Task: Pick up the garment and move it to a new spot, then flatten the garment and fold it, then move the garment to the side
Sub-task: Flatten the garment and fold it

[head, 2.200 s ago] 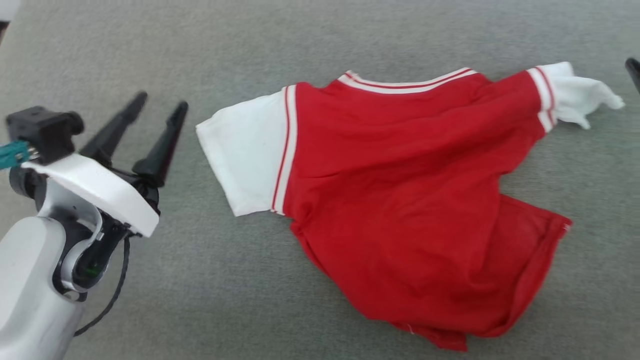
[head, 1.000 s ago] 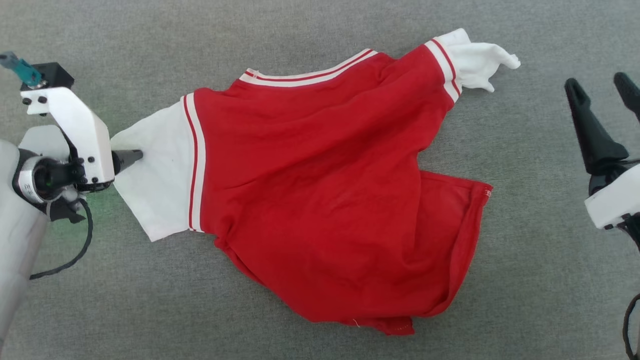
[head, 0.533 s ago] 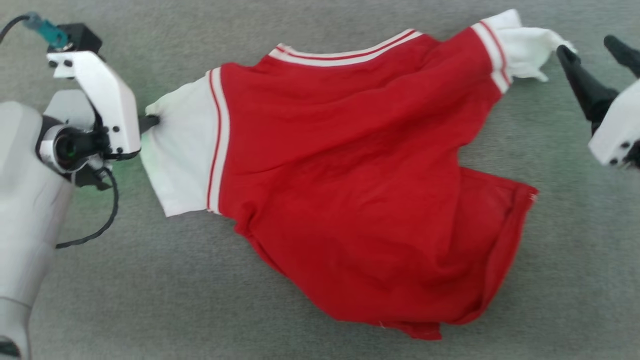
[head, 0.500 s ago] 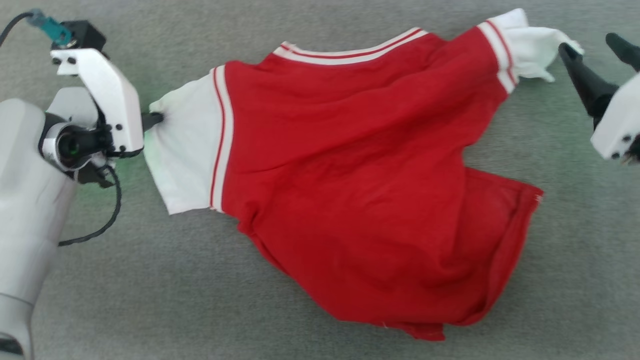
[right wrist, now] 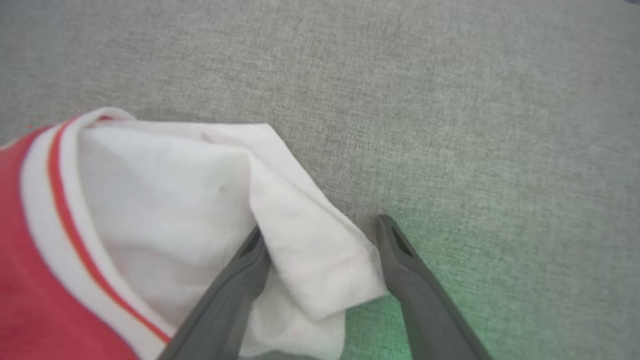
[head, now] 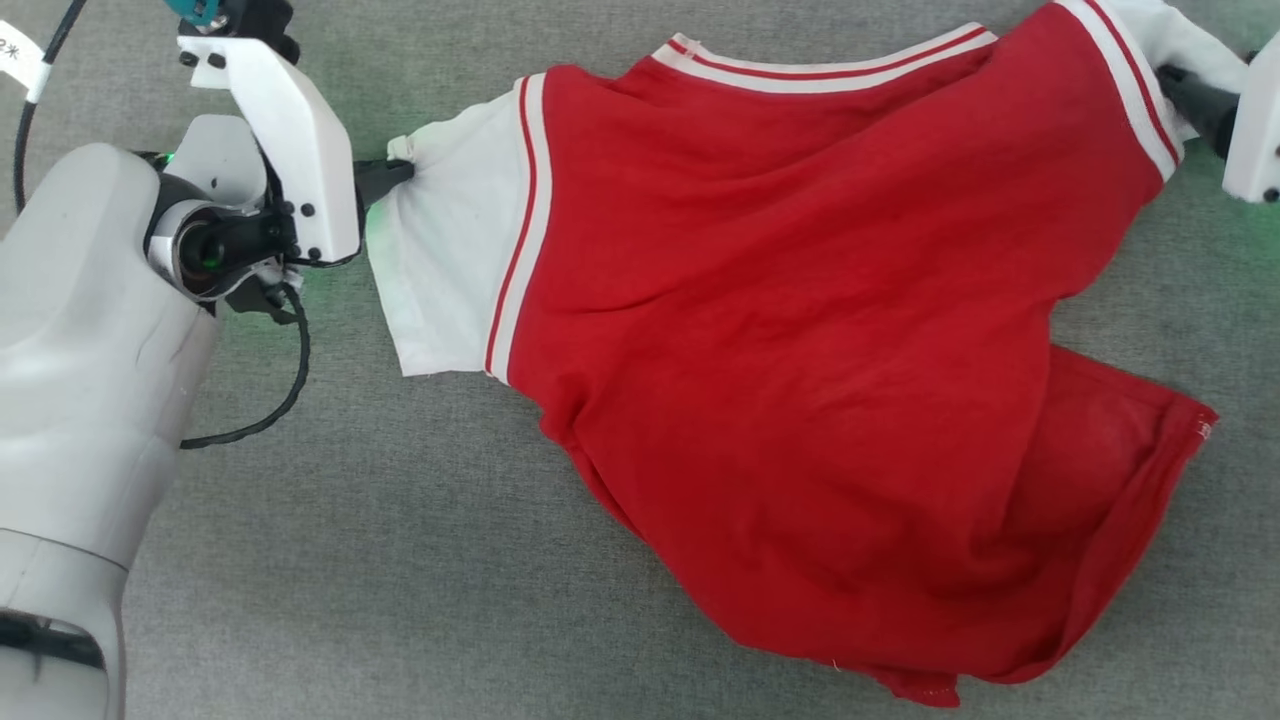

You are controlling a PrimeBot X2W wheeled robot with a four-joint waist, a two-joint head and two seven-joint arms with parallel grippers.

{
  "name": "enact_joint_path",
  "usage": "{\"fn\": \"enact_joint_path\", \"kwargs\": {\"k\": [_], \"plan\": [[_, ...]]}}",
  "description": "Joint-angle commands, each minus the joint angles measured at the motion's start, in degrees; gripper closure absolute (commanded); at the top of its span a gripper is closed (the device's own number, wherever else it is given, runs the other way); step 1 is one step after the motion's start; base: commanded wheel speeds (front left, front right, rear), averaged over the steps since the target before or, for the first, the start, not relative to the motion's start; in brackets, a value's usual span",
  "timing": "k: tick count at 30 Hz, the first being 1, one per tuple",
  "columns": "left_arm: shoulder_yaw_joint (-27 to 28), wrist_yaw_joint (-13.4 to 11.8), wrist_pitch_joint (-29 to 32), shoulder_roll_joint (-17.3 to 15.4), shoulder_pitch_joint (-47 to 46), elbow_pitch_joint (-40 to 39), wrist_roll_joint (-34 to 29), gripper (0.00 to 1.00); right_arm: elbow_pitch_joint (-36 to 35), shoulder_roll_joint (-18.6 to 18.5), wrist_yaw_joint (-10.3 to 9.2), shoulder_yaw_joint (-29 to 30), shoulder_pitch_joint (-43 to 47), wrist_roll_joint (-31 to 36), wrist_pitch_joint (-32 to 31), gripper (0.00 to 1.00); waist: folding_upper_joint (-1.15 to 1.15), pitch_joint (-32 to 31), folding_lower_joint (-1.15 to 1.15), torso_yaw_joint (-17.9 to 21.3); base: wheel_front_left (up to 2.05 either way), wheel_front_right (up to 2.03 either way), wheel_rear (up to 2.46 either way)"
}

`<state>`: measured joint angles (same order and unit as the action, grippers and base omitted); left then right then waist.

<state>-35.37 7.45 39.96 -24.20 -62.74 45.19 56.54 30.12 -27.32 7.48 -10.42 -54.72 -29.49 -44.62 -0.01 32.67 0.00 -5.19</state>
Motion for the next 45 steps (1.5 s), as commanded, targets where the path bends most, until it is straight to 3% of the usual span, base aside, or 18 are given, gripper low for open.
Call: {"fn": "enact_joint_path", "kwargs": {"k": [1, 2, 3, 4, 9, 21, 25, 34, 45], "plan": [[-2.73, -0.70, -0.27, 3.83, 3.69, 2.80, -0.29, 1.00, 3.31, 2.56, 0.02, -2.23, 1.93, -1.13, -1.47, 0.00, 0.01, 0.32, 0.00, -0.51, 0.00, 0.00, 0.00], [-2.80, -0.57, -0.69, 4.02, 3.56, 2.87, -0.14, 1.00, 4.87, 3.13, 0.14, -3.12, 1.94, -1.92, -2.06, 0.00, 0.01, 0.33, 0.00, -0.69, 0.00, 0.00, 0.00], [-2.92, -0.47, -1.01, 4.20, 3.40, 2.98, 0.06, 1.00, 6.09, 3.43, 0.22, -4.14, 1.95, -2.69, -2.71, 0.62, 0.01, 0.30, 0.00, -0.86, 0.00, 0.00, 0.00], [-3.01, -0.41, -1.32, 4.23, 3.23, 3.20, 0.25, 1.00, 7.35, 3.51, 0.22, -4.52, 1.88, -3.35, -2.81, 1.00, 0.01, 0.25, 0.00, -0.98, 0.00, 0.00, 0.00], [-2.55, -0.40, -4.44, 2.32, 1.49, 3.59, 0.38, 1.00, 8.74, 1.39, 0.14, -5.03, 0.04, -6.53, -1.37, 1.00, 0.01, -1.06, 0.00, -0.82, 0.00, 0.00, 0.00], [0.77, -0.15, -7.45, -5.94, -3.51, -4.74, 2.00, 1.00, -7.84, -4.94, 0.13, -5.55, -0.63, -16.01, 3.70, 1.00, 0.01, -10.56, 0.00, 2.40, 0.00, 0.00, 0.00], [1.90, -1.65, -6.41, -8.82, -4.60, -9.70, 1.88, 1.00, -12.84, -6.13, 0.13, -4.01, -0.26, -17.13, 3.45, 1.00, 0.01, -13.91, 0.00, 3.04, 0.00, 0.00, 0.00], [4.70, -4.80, -6.98, -12.70, -6.25, -18.77, 1.83, 1.00, -20.41, -5.87, 0.13, 0.62, -1.60, -16.77, 3.11, 1.00, 0.01, -20.44, 0.00, 3.65, 0.00, 0.00, 0.00], [7.18, -7.94, -6.73, -15.37, -8.26, -25.67, 1.75, 1.00, -23.68, -3.76, 0.13, 5.61, -4.31, -14.05, 0.11, 1.00, 0.01, -24.38, 0.00, 4.11, 0.00, 0.00, 0.00]]}}
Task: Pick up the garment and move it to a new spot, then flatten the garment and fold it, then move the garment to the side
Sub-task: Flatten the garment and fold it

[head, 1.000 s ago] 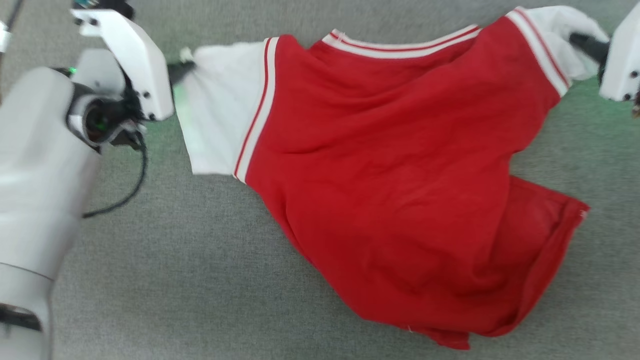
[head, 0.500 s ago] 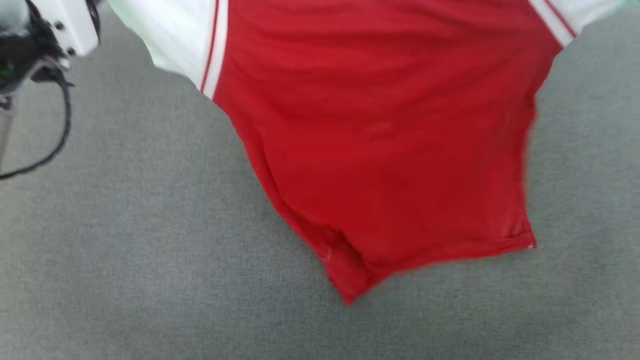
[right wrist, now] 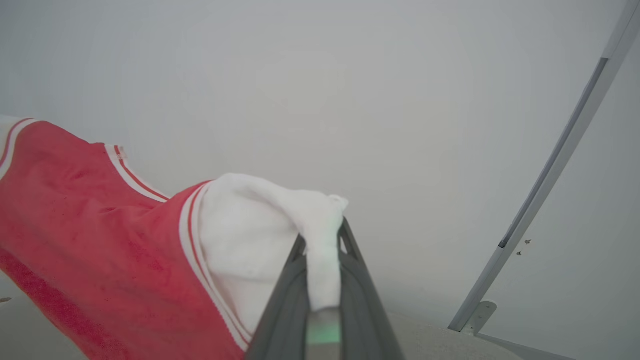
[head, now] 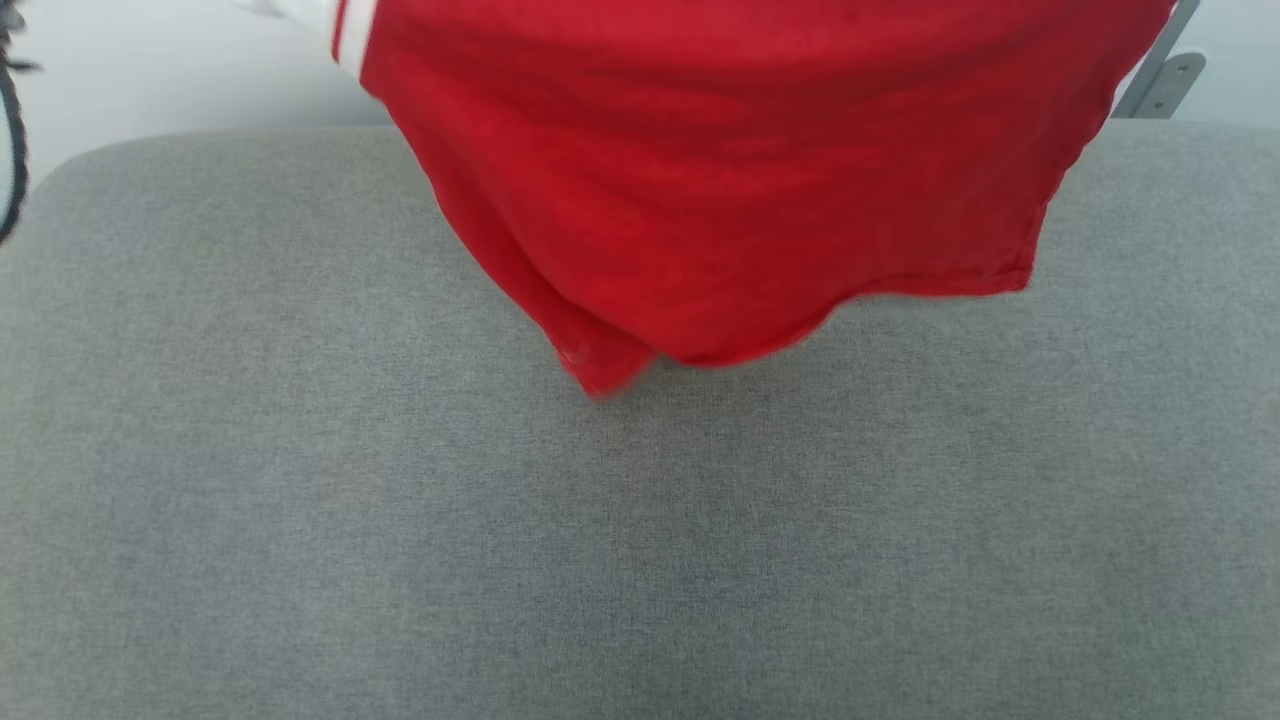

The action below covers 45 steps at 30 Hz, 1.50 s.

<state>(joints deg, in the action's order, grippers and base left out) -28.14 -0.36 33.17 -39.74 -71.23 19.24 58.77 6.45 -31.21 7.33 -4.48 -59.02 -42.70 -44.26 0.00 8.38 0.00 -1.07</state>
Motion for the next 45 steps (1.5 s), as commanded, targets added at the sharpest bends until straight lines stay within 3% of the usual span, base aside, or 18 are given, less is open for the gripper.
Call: {"fn": "enact_joint_path", "kwargs": {"k": [1, 9, 16, 22, 25, 31, 36, 41, 45], "plan": [[0.04, -0.05, -0.59, 0.25, -0.53, -0.02, -1.15, 1.00, 0.37, 0.43, 0.27, 0.10, -0.47, 0.90, 0.70, 1.00, 0.00, 0.29, 0.00, 0.01, 0.00, 0.00, 0.00], [0.28, 1.90, -10.03, 3.78, -7.46, 6.43, -5.46, 1.00, 9.33, 4.36, 0.27, -0.07, -7.24, 11.07, 11.41, 1.00, 0.00, 6.12, 0.00, 0.19, 0.00, 0.00, 0.00], [-0.64, 3.28, -23.88, 8.30, -19.59, 17.29, -13.02, 1.00, 24.14, 10.41, 0.13, 0.11, -20.02, 24.75, 31.89, 1.00, 0.00, 14.20, 0.00, 0.33, 0.00, 0.00, 0.00], [-1.38, 5.91, -42.12, 10.12, -26.76, 20.95, -18.99, 1.00, 30.30, 12.33, 0.13, 0.84, -27.44, 34.60, 49.69, 1.00, 0.00, 17.54, 0.00, -0.62, 0.00, 0.00, 0.00], [-1.70, 6.98, -46.39, 10.25, -26.01, 22.17, -19.26, 1.00, 33.17, 12.66, 0.13, -0.54, -27.79, 37.10, 53.78, 1.00, 0.00, 18.00, 0.00, -1.16, 0.00, 0.00, 0.00], [-5.46, 7.77, -47.26, 9.63, -19.18, 24.27, -17.64, 1.00, 38.39, 12.62, 0.13, -4.40, -23.07, 34.99, 52.64, 1.00, 0.00, 17.82, 0.00, -1.71, 0.00, 0.00, 0.00], [-12.19, 7.72, -43.36, 7.11, -9.23, 23.20, -12.52, 1.00, 39.30, 12.55, 0.13, -11.05, -14.80, 26.42, 47.64, 1.00, 0.00, 16.82, 0.00, -2.01, 0.00, 0.00, 0.00], [-16.56, 7.74, -36.14, 5.01, -0.35, 20.19, -4.30, 1.00, 33.75, 10.36, 0.13, -16.59, -5.11, 14.01, 40.19, 1.00, 0.00, 15.49, 0.00, -1.98, 0.00, 0.00, 0.00], [-17.42, 7.76, -31.31, 2.25, 5.77, 14.84, 2.89, 1.00, 25.81, 6.22, 0.14, -19.71, 1.91, 6.88, 34.85, 1.00, 0.00, 14.37, 0.00, -2.04, 0.00, 0.00, 0.00]]}}
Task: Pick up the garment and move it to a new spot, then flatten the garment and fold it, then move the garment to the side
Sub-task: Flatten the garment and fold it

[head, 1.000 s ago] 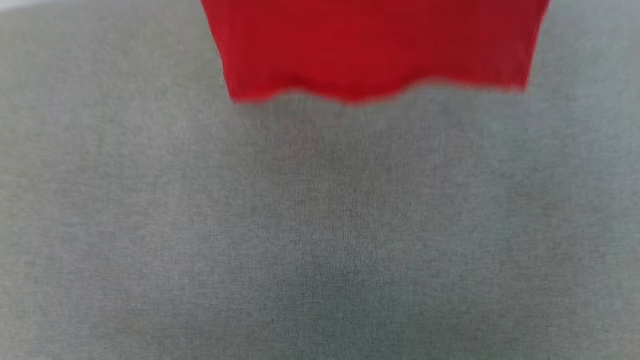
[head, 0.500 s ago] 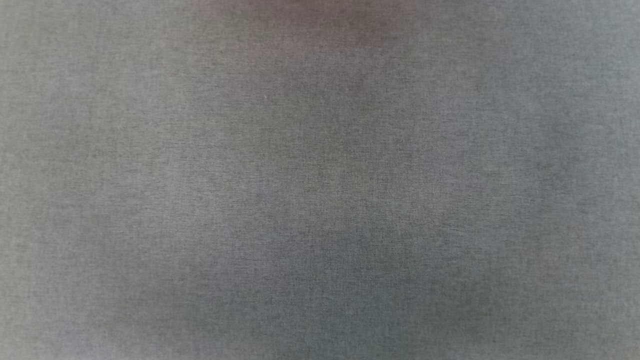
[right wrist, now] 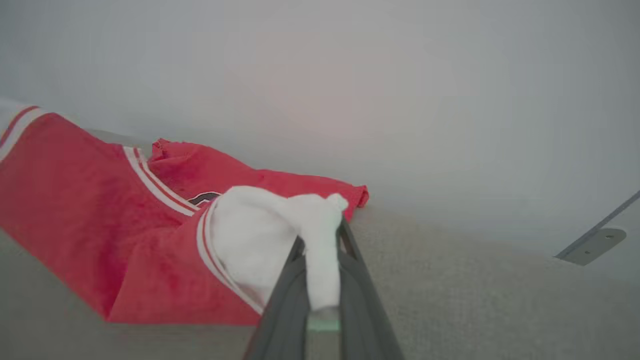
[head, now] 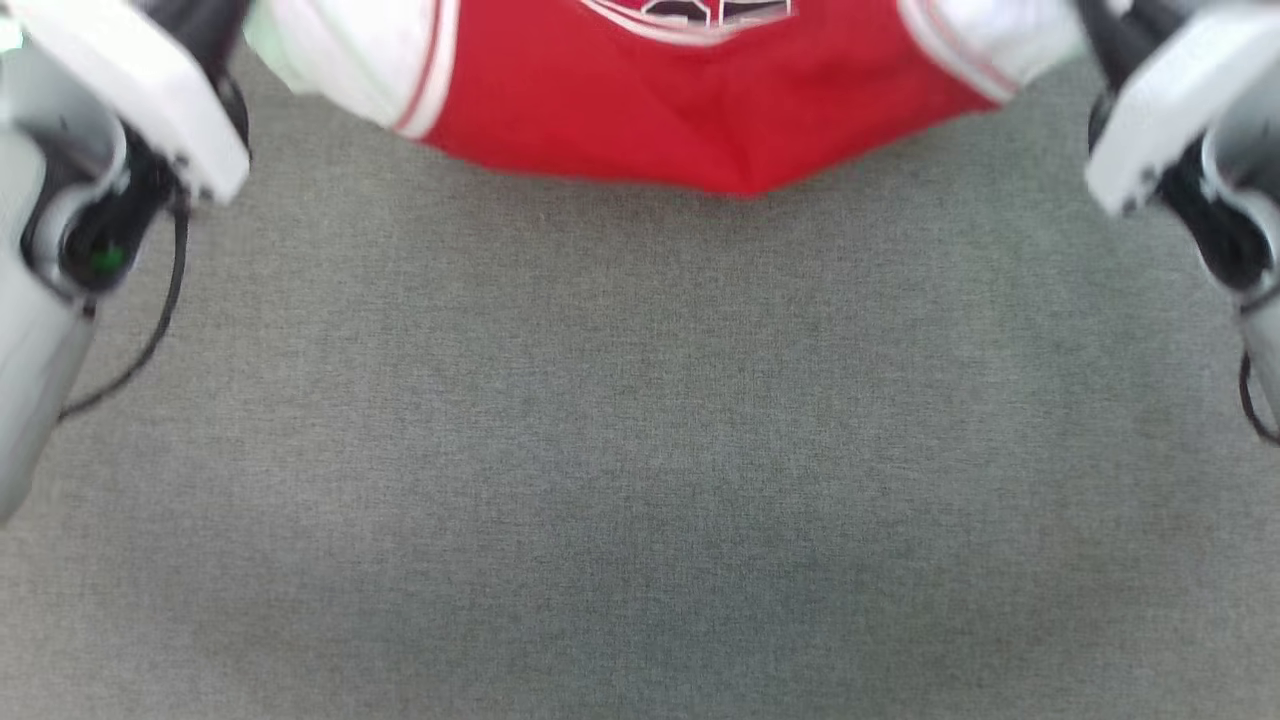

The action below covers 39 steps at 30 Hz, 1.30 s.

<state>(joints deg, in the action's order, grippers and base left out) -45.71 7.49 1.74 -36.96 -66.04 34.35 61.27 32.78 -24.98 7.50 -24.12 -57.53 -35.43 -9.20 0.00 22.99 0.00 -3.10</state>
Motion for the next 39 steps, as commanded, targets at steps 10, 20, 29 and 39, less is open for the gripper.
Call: {"fn": "enact_joint_path", "kwargs": {"k": [10, 20, 29, 39], "plan": [[-0.24, -5.42, 7.88, -13.23, 19.73, -20.98, 10.93, 1.00, -23.24, -12.81, -0.03, -4.59, 18.93, -10.98, -7.95, 1.00, 0.00, -2.60, 0.00, 0.37, 0.00, 0.00, 0.00], [-2.35, -20.19, 7.36, -25.84, 39.50, -40.58, 16.30, 1.00, -35.31, -22.26, -0.03, -2.44, 35.40, -15.52, -11.38, 1.00, 0.00, -4.18, 0.00, 0.65, 0.00, 0.00, 0.00], [-6.79, -25.77, 8.26, -27.73, 50.27, -42.99, 19.63, 1.00, -37.82, -24.96, -0.03, -0.14, 47.39, -18.89, -17.25, 1.00, 0.00, -5.42, 0.00, 0.73, 0.00, 0.00, 0.00], [-8.94, -23.93, 7.55, -22.30, 51.92, -39.98, 20.42, 1.00, -36.74, -20.41, -0.03, 2.96, 54.36, -16.95, -21.79, 0.97, 0.00, -5.35, 0.00, -0.04, 0.00, 0.00, 0.00]]}}
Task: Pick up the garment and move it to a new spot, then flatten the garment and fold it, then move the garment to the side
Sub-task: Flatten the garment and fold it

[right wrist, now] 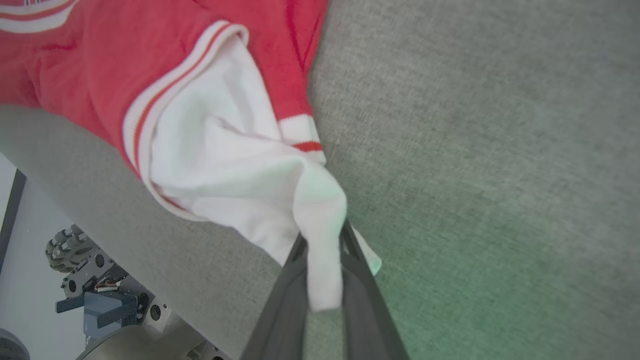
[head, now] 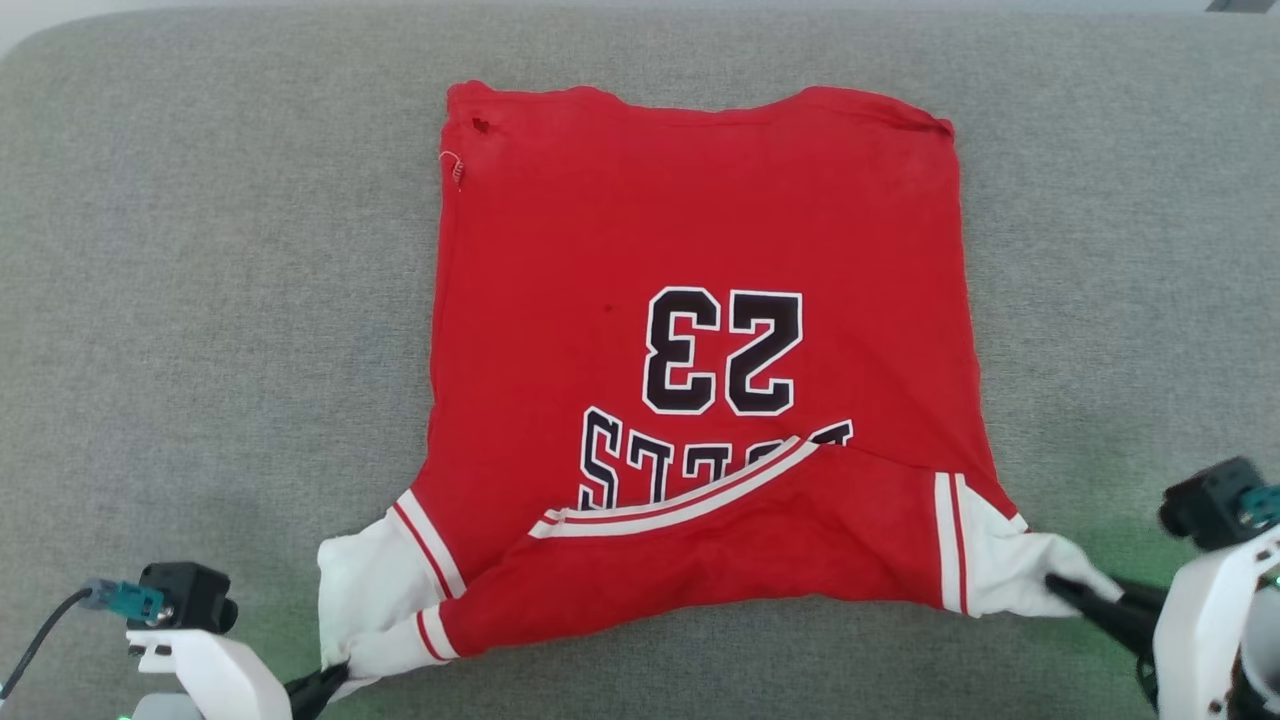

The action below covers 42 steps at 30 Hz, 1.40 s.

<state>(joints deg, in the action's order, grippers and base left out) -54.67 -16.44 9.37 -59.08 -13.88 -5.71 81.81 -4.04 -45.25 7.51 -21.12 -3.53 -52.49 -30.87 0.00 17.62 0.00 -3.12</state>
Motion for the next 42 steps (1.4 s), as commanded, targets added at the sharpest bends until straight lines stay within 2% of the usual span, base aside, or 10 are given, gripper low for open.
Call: {"fn": "enact_joint_path", "kwargs": {"k": [1, 2, 3, 11, 17, 22, 31, 37, 38, 42], "plan": [[0.22, 0.45, -0.41, 0.41, -0.59, 0.29, -0.10, 1.00, 0.18, 0.33, -0.04, 0.93, 0.22, 0.70, -0.27, 0.57, 0.00, 0.08, 0.00, -0.13, 0.00, 0.00, 0.00], [0.44, 0.83, -0.77, 0.77, -0.91, 0.42, -0.30, 1.00, 0.10, 0.74, -0.04, 1.76, 0.28, 1.07, -0.78, 0.18, 0.00, 0.17, 0.00, -0.28, 0.00, 0.00, 0.00], [0.70, 1.19, -1.17, 0.93, -1.27, 0.58, -0.50, 1.00, -0.29, 1.26, -0.04, 2.97, 0.37, 1.37, -1.19, 0.00, 0.00, 0.30, 0.00, -0.44, 0.00, 0.00, 0.00], [2.96, 3.17, -5.60, 2.40, -3.16, 0.02, -2.11, 1.00, -12.03, 7.29, -0.03, 17.29, -3.19, 7.45, -8.47, 0.00, 0.00, 2.55, 0.00, -1.88, 0.00, 0.00, 0.00], [3.11, 4.44, -6.57, 4.21, -6.26, -0.72, -4.84, 1.00, -11.91, 15.72, -0.03, 21.90, -14.97, 16.19, -11.20, 0.00, 0.00, 5.42, 0.00, -3.73, 0.00, 0.00, 0.00], [2.50, 5.89, -5.73, 6.48, -9.46, 0.00, -6.81, 1.00, -2.68, 19.51, -0.03, 20.57, -27.18, 21.72, -11.28, 0.00, 0.00, 7.89, 0.00, -6.22, 0.00, 0.00, 0.00], [1.54, 8.52, -4.71, 10.33, -13.34, 3.10, -8.81, 1.00, 21.41, 20.87, -0.03, 19.20, -43.58, 26.94, -13.71, 0.00, 0.00, 11.34, 0.00, -10.55, 0.00, 0.00, 0.00], [1.31, 9.97, -4.51, 12.01, -14.31, 5.49, -8.63, 1.00, 35.81, 22.28, -0.03, 17.38, -48.08, 28.13, -20.76, 0.00, 0.00, 12.34, 0.00, -12.29, 0.00, 0.00, 0.00], [1.31, 9.97, -4.51, 12.01, -14.31, 5.49, -8.63, 1.00, 35.81, 22.28, -0.03, 17.38, -48.08, 28.13, -20.76, 0.00, 0.00, 12.34, 0.00, -12.29, 0.00, 0.00, 0.00], [1.15, 11.03, -4.42, 13.12, -14.93, 6.83, -8.23, 1.00, 43.50, 22.91, -0.03, 14.13, -46.36, 27.40, -28.71, 0.03, 0.00, 12.68, 0.00, -13.06, 0.00, 0.00, 0.00]]}}
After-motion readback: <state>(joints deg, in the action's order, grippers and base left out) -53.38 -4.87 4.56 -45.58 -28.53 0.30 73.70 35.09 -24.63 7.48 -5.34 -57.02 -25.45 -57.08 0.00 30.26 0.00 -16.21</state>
